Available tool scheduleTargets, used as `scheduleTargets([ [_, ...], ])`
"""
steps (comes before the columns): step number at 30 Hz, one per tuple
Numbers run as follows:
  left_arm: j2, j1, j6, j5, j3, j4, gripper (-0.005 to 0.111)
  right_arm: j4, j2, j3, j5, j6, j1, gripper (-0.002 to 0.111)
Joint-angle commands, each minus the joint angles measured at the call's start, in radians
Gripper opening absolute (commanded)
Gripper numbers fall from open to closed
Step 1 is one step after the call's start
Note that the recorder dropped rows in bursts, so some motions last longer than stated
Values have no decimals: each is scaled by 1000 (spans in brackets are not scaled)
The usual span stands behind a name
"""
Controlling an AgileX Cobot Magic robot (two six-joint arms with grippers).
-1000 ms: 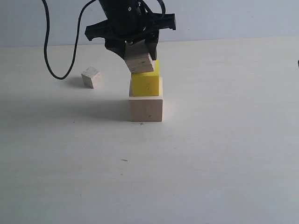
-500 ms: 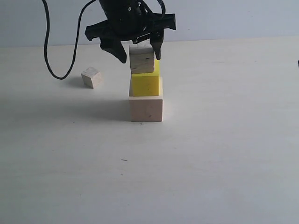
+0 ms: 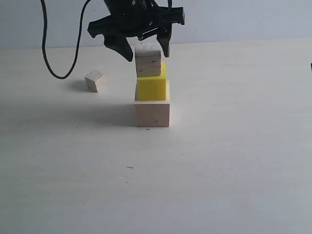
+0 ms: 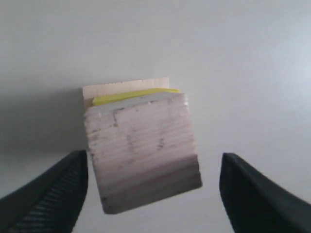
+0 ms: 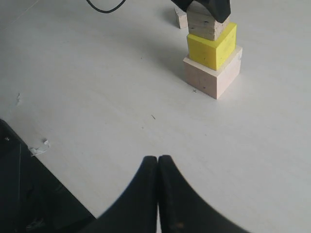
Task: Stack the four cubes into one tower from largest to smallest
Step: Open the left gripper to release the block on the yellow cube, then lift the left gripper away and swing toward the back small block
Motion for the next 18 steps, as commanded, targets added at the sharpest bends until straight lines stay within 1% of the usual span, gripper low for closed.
scheduleTargets([
  [1,-13,-1,27,-4,2,-61,73,8,-3,3,-5,-6,1,0],
  [10,-13,-1,29,-4,2,-50,73,8,-11,3,-1,-6,1,0],
  [18,-13,-1,68,-58,2,-32,73,8,-11,3,1,-6,1,0],
])
